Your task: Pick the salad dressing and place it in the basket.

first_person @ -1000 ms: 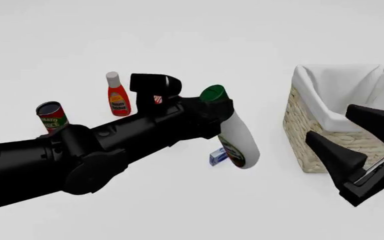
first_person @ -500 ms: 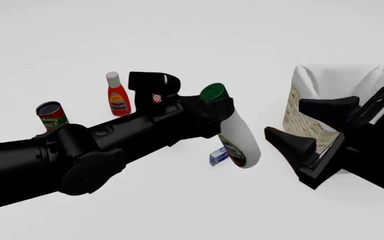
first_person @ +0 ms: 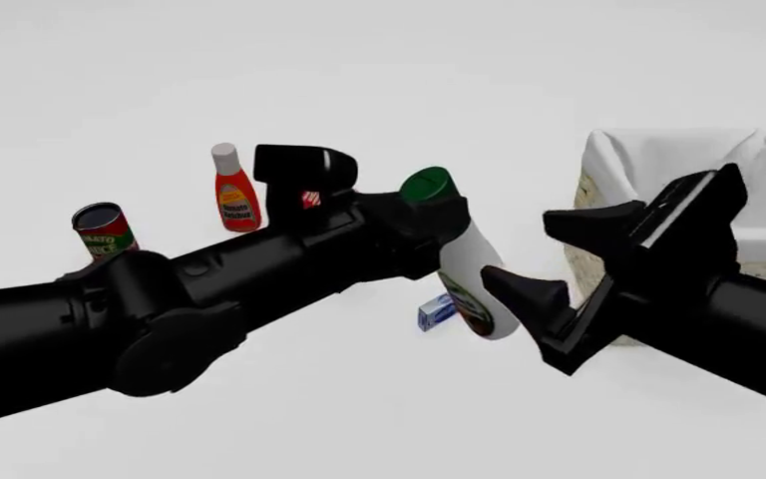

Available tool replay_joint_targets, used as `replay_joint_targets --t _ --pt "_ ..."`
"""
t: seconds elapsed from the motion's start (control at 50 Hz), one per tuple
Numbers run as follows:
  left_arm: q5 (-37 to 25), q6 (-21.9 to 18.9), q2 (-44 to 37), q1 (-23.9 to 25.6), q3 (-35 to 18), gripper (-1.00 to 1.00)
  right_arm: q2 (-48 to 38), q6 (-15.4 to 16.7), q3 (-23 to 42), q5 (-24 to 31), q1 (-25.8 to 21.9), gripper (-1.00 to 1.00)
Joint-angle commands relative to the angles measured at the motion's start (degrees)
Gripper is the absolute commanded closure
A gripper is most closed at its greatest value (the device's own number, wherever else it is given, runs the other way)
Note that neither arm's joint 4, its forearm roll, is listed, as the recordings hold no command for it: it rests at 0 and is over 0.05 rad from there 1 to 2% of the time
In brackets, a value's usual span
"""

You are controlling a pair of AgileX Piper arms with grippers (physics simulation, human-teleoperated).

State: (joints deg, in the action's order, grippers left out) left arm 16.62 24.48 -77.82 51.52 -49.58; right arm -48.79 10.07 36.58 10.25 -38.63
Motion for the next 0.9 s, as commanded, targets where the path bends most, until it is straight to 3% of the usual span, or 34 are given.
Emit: replay_joint_targets --t 0.02,0.22,0.9 --pt "0.1 -19.4 1.0 -0.2 -0.3 1.00 -3.9 1.1 0.8 -1.3 -0.7 -1.00" --pt "0.1 -19.0 1.6 0.0 0.0 1.00 -7.6 1.8 1.6 -2.5 -0.6 -1.00" --pt "-1.1 -19.3 3.0 0.6 -0.3 1.00 -15.0 0.0 1.2 -6.9 -1.6 -1.00"
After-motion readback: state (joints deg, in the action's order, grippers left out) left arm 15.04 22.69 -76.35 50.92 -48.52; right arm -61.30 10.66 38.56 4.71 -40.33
